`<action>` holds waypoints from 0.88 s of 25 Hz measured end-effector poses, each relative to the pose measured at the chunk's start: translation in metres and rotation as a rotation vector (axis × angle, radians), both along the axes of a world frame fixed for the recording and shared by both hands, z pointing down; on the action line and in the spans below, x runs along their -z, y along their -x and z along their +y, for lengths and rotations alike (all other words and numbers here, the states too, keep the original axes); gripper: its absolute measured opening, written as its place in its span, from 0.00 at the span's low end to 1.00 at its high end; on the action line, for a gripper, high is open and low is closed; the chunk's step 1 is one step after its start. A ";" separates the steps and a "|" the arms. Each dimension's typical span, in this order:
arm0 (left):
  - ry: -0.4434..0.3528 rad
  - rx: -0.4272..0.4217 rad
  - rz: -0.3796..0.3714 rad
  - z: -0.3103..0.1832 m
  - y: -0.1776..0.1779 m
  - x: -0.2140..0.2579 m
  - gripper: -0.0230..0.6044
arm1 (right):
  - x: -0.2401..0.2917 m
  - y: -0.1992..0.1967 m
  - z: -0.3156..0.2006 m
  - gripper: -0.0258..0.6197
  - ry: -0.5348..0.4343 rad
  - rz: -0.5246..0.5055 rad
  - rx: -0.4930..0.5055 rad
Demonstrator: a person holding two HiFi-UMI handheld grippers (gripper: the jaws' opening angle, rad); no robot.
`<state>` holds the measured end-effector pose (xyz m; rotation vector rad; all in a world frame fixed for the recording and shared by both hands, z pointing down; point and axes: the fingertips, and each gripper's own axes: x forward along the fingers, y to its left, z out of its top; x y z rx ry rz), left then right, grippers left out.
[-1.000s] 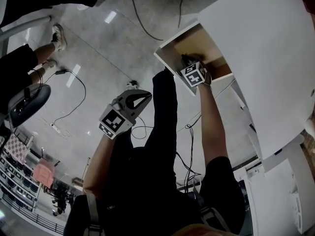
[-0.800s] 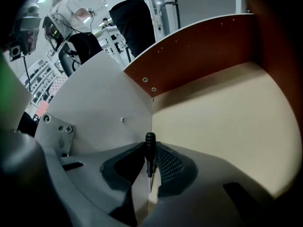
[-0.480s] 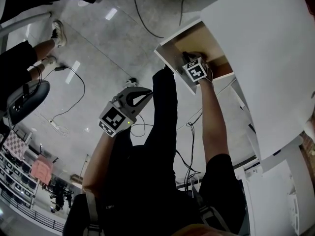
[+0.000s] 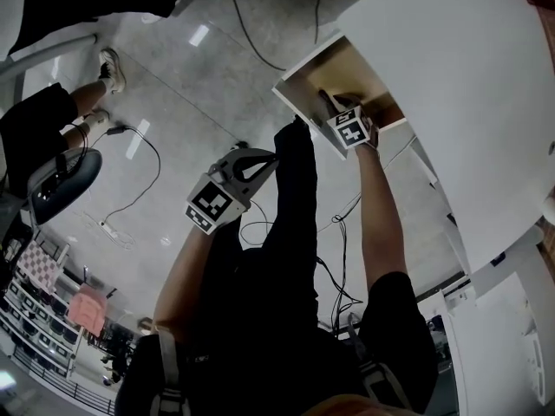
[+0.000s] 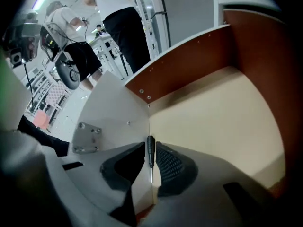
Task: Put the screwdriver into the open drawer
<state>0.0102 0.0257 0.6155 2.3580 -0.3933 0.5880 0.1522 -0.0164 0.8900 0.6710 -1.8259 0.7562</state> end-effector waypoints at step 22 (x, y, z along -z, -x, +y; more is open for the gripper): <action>-0.243 -0.311 0.125 0.025 -0.005 0.171 0.06 | 0.320 0.059 0.115 0.13 -0.351 -0.215 -0.337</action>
